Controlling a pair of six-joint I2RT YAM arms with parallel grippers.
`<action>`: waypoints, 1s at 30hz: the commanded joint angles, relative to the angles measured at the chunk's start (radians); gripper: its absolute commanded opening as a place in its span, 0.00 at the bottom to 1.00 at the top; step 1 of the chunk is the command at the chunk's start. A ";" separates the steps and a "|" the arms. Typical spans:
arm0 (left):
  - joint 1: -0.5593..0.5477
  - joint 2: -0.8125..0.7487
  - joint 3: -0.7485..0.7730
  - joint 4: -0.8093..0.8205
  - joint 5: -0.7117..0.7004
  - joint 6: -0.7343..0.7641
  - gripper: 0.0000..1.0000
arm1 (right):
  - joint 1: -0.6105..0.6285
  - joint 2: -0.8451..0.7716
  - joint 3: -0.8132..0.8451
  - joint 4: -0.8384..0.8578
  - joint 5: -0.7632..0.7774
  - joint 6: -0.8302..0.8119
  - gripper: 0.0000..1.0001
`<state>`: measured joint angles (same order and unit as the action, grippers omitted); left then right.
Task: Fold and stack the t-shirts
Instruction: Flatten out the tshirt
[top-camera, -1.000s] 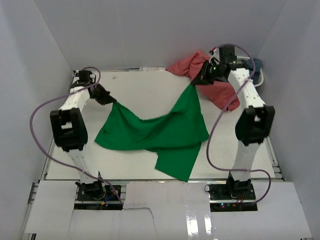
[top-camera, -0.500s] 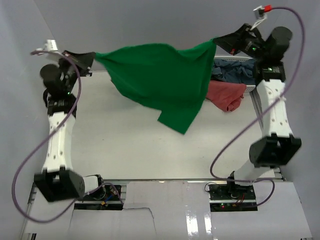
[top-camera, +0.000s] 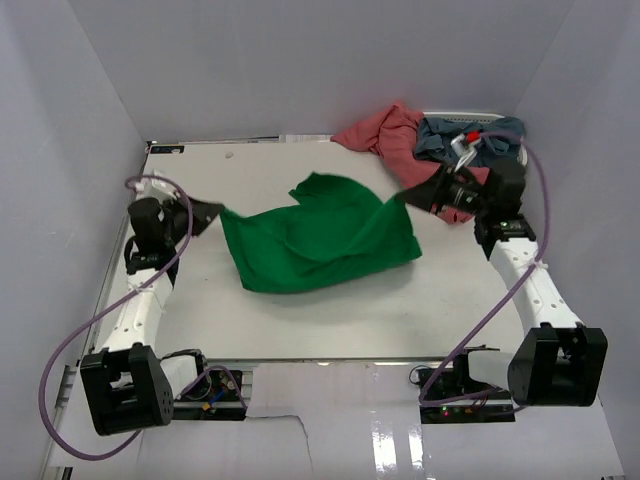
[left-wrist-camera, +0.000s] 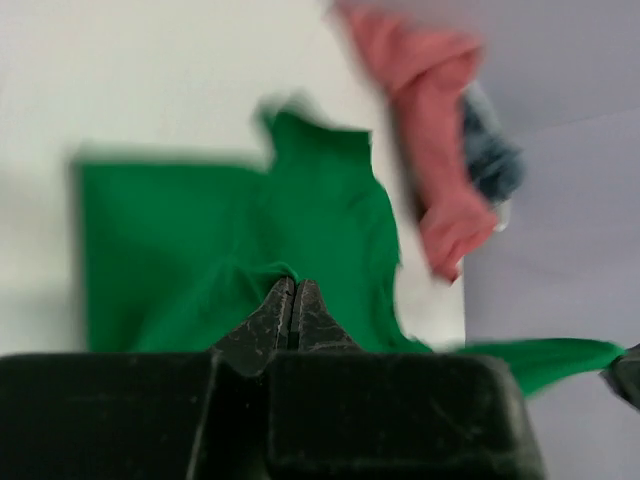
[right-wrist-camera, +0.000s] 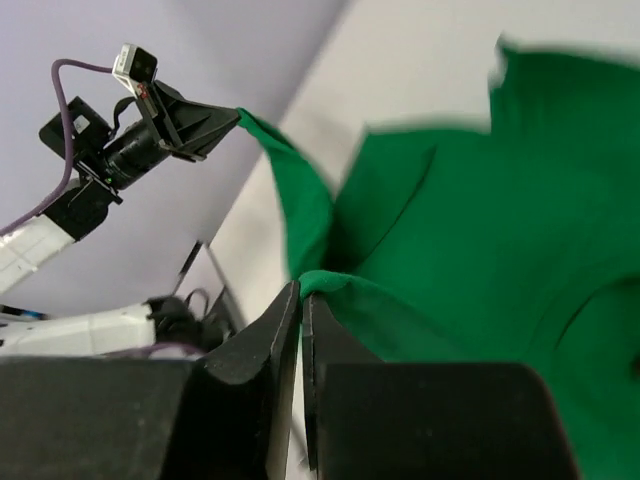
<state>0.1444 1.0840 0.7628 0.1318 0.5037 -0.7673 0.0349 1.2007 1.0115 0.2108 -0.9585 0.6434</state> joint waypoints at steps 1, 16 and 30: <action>0.003 -0.087 -0.103 -0.207 0.036 -0.036 0.00 | 0.059 -0.110 -0.076 -0.266 0.021 -0.085 0.08; 0.004 -0.207 -0.056 -0.453 -0.033 -0.056 0.00 | 0.069 -0.113 0.123 -0.861 0.237 -0.382 0.08; 0.001 0.141 0.437 -0.209 -0.140 0.270 0.00 | 0.082 0.230 0.651 -0.714 0.890 -0.565 0.08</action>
<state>0.1467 1.1667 1.1015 -0.1440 0.3763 -0.6605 0.1078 1.3560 1.5772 -0.5526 -0.3164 0.1650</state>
